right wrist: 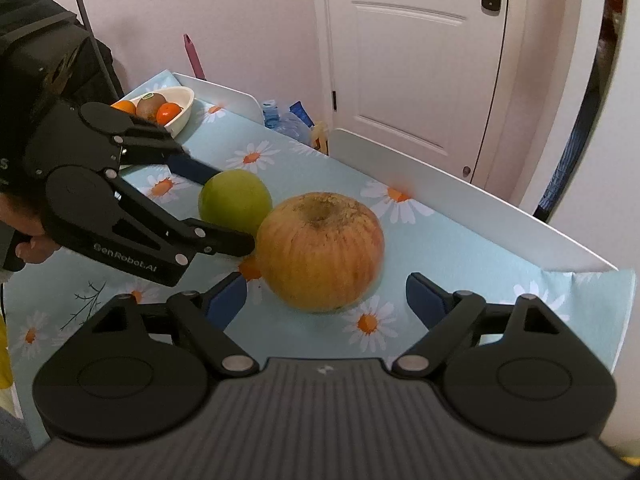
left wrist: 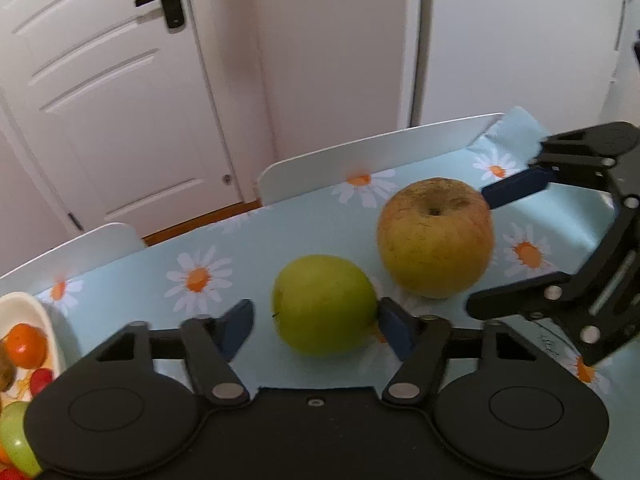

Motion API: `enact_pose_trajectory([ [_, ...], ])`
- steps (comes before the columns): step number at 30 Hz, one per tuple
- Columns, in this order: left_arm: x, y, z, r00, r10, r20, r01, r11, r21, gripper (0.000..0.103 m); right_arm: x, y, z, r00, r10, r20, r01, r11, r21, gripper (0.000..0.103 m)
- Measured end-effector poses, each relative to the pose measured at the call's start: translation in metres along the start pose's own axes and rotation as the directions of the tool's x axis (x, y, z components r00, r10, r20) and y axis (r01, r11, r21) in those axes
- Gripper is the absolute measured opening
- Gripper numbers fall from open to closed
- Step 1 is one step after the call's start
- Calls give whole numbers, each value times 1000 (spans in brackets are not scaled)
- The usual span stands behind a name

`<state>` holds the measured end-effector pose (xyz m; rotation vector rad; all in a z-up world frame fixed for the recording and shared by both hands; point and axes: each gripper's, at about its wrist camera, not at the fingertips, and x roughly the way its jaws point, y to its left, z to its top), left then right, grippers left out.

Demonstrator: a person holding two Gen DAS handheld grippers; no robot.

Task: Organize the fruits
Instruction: 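Grasp the green apple with the left gripper while the right gripper grasps the large apple, then carry the green apple and large apple over the cream bowl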

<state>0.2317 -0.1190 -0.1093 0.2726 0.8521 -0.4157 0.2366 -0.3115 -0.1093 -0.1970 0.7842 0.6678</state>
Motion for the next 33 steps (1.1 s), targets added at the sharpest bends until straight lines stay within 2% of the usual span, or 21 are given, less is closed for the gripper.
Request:
enact_pose_trajectory([
  [4, -1, -6, 1, 1000, 12, -2, -12, 999, 33, 62, 3, -2, 2, 1000, 4, 0, -4, 1000, -2, 102],
  [8, -2, -7, -2, 1000, 16, -3, -15, 999, 40, 62, 7, -1, 4, 1000, 12, -7, -12, 1000, -9, 94],
  [11, -3, -7, -3, 999, 33, -6, -33, 998, 50, 62, 10, -2, 5, 1000, 16, -4, -16, 1000, -7, 94],
  [33, -21, 2, -11, 998, 63, 7, -63, 998, -15, 62, 12, 3, 14, 999, 13, 31, -13, 1000, -18, 90],
])
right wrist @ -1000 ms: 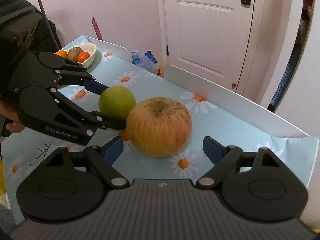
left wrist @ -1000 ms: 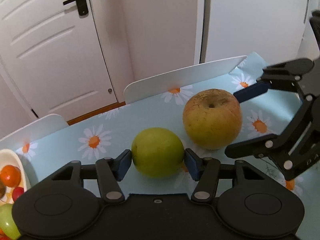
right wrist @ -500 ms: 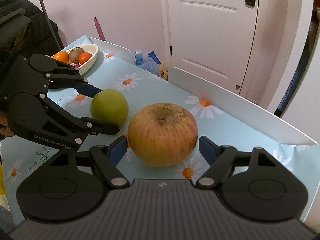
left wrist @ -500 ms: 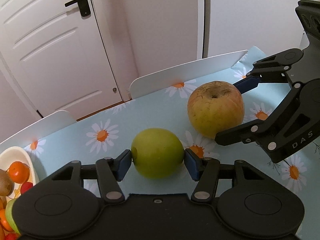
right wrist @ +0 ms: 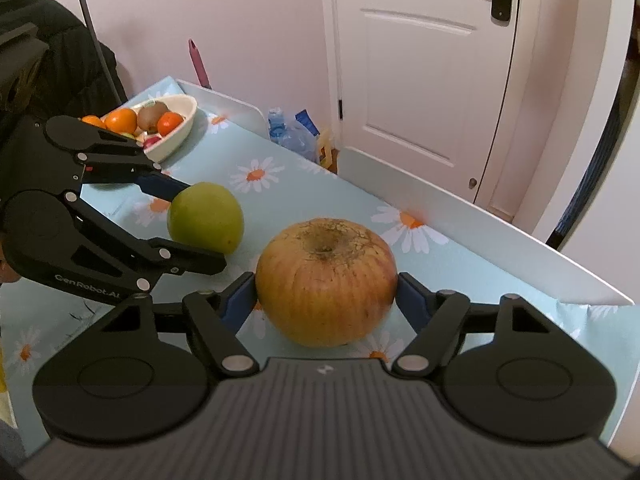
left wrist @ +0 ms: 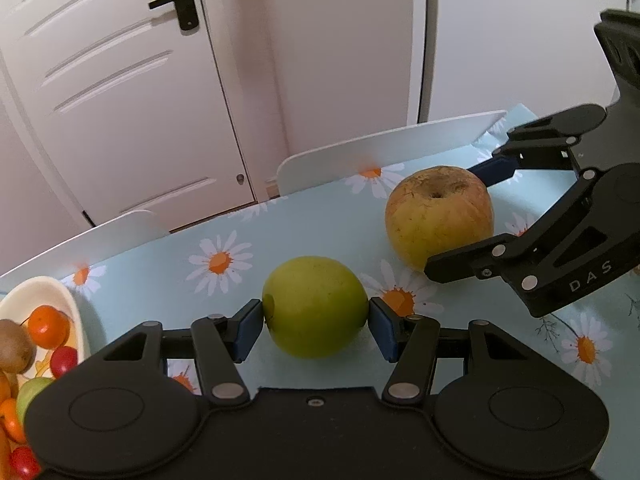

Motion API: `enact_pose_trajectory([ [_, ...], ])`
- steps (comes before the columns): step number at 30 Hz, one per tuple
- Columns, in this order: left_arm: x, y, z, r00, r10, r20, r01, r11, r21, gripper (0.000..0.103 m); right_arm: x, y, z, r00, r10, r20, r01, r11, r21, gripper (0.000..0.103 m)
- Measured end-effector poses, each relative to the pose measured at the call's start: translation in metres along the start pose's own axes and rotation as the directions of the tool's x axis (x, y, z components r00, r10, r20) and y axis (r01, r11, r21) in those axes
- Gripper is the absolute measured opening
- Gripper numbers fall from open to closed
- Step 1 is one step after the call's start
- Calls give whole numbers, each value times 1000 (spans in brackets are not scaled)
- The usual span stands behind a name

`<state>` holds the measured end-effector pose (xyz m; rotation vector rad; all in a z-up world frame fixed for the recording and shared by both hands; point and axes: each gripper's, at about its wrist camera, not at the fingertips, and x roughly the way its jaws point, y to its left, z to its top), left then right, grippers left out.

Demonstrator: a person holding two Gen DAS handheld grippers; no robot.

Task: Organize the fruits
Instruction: 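Carry the green apple and large apple over the cream bowl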

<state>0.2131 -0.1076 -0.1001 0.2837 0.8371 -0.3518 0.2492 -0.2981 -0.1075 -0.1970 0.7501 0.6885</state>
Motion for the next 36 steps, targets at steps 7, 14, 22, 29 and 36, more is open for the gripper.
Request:
enact_pose_trajectory([
  [7, -29, 12, -1, 999, 27, 40, -25, 998, -61, 62, -13, 16, 12, 999, 8, 42, -8, 1000, -12, 90],
  [14, -71, 33, -10, 994, 76, 78, -66, 990, -126, 62, -24, 49, 37, 996, 23, 84, -21, 1000, -21, 90],
  [22, -114, 75, -24, 984, 141, 109, -121, 978, -172, 62, -26, 94, 72, 992, 45, 120, -42, 999, -27, 90],
  [29, -134, 114, -33, 976, 179, 126, -157, 973, -168, 62, -14, 134, 100, 988, 43, 147, -45, 999, 10, 90],
  [36, -134, 153, -42, 973, 194, 121, -178, 975, -132, 62, 6, 169, 121, 987, 27, 156, -33, 999, 34, 90],
])
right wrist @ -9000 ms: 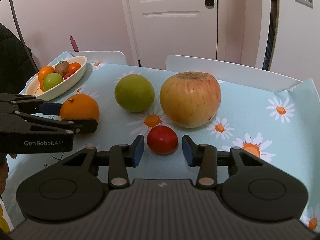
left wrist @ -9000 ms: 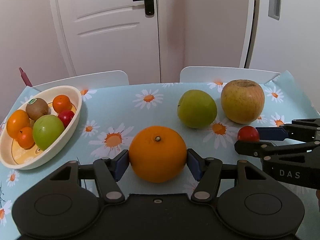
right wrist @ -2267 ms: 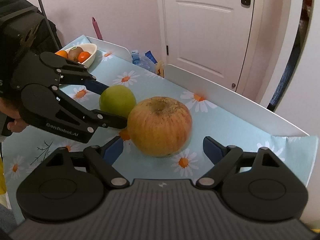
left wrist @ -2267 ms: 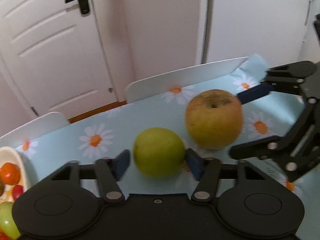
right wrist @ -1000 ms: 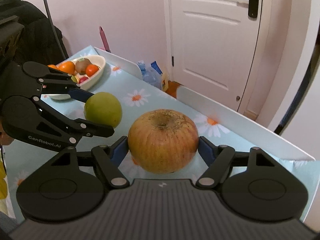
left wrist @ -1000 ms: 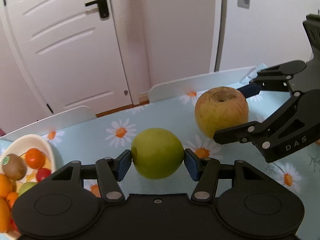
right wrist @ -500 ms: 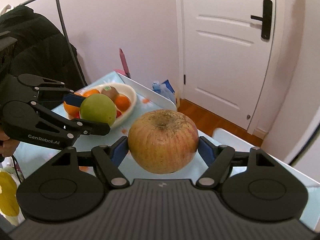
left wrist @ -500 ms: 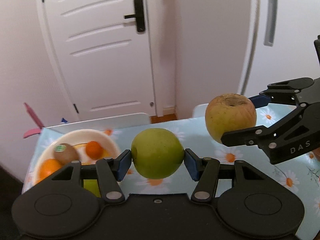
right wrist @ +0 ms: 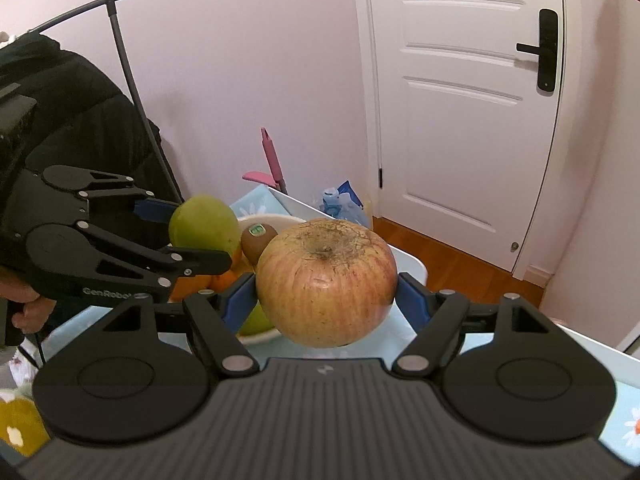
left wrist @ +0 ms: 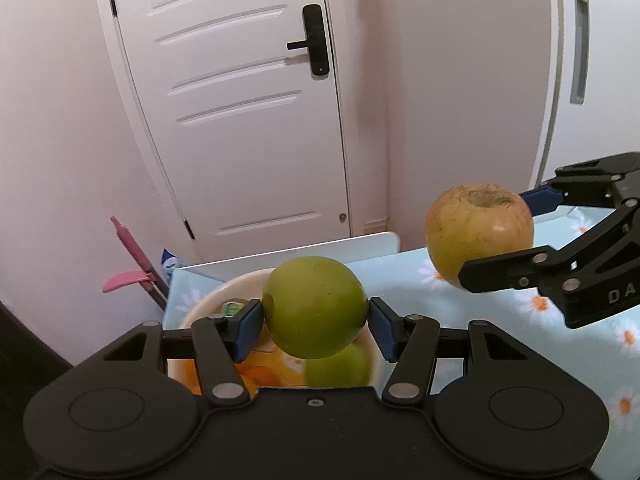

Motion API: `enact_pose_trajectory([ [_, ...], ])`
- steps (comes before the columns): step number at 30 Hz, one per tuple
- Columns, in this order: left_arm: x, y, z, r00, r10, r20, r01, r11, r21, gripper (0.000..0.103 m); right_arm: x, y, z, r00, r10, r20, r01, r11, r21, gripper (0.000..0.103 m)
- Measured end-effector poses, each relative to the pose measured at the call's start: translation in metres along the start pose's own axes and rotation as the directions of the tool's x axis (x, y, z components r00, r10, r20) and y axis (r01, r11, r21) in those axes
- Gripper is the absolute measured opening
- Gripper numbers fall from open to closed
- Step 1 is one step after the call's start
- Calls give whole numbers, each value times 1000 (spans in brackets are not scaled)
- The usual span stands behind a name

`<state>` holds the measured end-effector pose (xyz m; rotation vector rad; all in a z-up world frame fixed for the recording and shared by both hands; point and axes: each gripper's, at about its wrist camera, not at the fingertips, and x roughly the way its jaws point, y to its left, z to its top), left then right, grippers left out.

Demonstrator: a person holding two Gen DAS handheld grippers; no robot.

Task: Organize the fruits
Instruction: 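Carry the green apple and large apple over the cream bowl, then release the green apple into the bowl while the right gripper releases the large apple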

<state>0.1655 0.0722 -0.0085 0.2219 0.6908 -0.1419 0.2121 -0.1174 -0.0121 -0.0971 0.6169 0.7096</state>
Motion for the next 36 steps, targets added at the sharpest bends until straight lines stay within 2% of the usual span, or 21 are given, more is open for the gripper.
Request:
enact_pose_trajectory([
  [8, 30, 32, -10, 999, -22, -35, 24, 998, 51, 62, 28, 25, 7, 999, -42, -6, 42, 998, 55, 90],
  [14, 54, 39, -13, 996, -50, -71, 57, 994, 94, 62, 45, 28, 6, 997, -76, -14, 77, 993, 92, 90],
  [21, 75, 43, -17, 989, -88, -117, 99, 991, 91, 63, 58, 25, 4, 994, -105, -25, 107, 986, 130, 90],
  [22, 77, 44, -18, 989, -91, -120, 102, 991, 89, 64, 59, 25, 3, 994, -108, -27, 110, 985, 133, 90],
  [25, 70, 47, -17, 993, -86, -75, 92, 992, 89, 92, 60, 23, 3, 993, -114, -32, 117, 983, 139, 90],
  [29, 56, 53, -13, 995, -86, -40, 88, 994, 57, 94, 60, 22, 7, 993, -114, -36, 117, 984, 135, 90],
  [36, 29, 61, -16, 999, -35, -15, 34, 999, -7, 94, 66, 26, 13, 994, -90, -54, 95, 992, 83, 90],
])
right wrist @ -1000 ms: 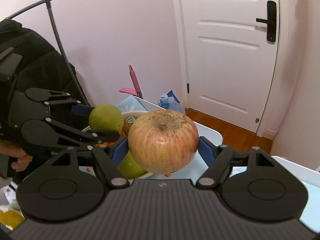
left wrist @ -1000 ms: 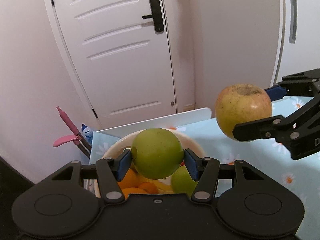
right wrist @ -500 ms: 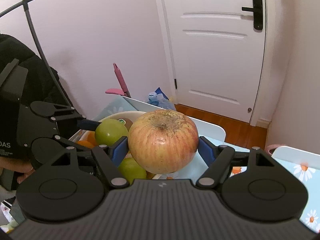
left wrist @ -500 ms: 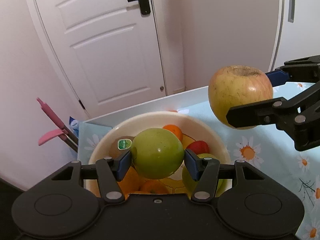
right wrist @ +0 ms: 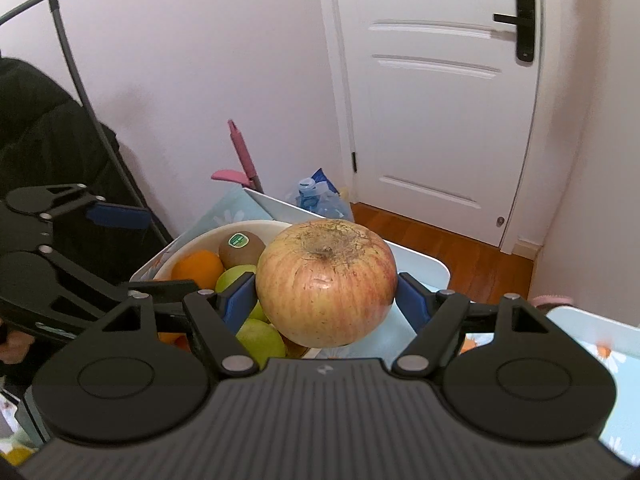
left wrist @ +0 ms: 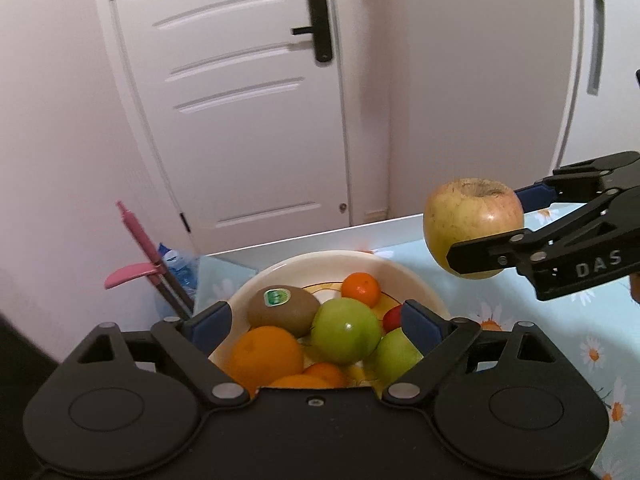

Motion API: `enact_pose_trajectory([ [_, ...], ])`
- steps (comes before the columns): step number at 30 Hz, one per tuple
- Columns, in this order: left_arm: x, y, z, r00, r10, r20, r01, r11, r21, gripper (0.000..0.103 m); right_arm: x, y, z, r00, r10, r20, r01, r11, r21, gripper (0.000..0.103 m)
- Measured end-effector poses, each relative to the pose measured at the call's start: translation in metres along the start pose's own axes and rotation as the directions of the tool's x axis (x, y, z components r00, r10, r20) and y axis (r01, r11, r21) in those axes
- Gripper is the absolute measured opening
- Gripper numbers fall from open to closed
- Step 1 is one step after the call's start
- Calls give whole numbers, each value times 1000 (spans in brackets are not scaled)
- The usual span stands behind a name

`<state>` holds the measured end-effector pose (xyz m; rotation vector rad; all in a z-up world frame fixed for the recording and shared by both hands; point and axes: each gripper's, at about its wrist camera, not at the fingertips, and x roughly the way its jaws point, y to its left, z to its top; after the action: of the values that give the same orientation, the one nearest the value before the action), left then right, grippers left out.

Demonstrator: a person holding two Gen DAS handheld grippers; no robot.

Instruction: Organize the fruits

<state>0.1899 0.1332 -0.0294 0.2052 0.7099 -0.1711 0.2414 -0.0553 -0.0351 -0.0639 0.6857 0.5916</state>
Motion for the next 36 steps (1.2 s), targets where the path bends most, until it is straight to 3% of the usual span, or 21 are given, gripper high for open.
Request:
enact_pose_trajectory([
  [15, -43, 7, -23, 994, 106, 0, -105, 985, -140, 94, 47, 6, 0, 997, 62, -53, -65, 996, -55, 90],
  [22, -44, 8, -35, 995, 99, -13, -99, 983, -154, 94, 60, 9, -8, 994, 76, -75, -81, 995, -67, 91],
  [25, -45, 8, -38, 996, 89, -14, -90, 984, -151, 94, 56, 11, -10, 997, 71, -36, -74, 995, -74, 103],
  [36, -52, 13, -43, 999, 45, -3, -45, 991, -126, 94, 35, 22, -14, 1000, -11, 7, 11, 999, -39, 103],
])
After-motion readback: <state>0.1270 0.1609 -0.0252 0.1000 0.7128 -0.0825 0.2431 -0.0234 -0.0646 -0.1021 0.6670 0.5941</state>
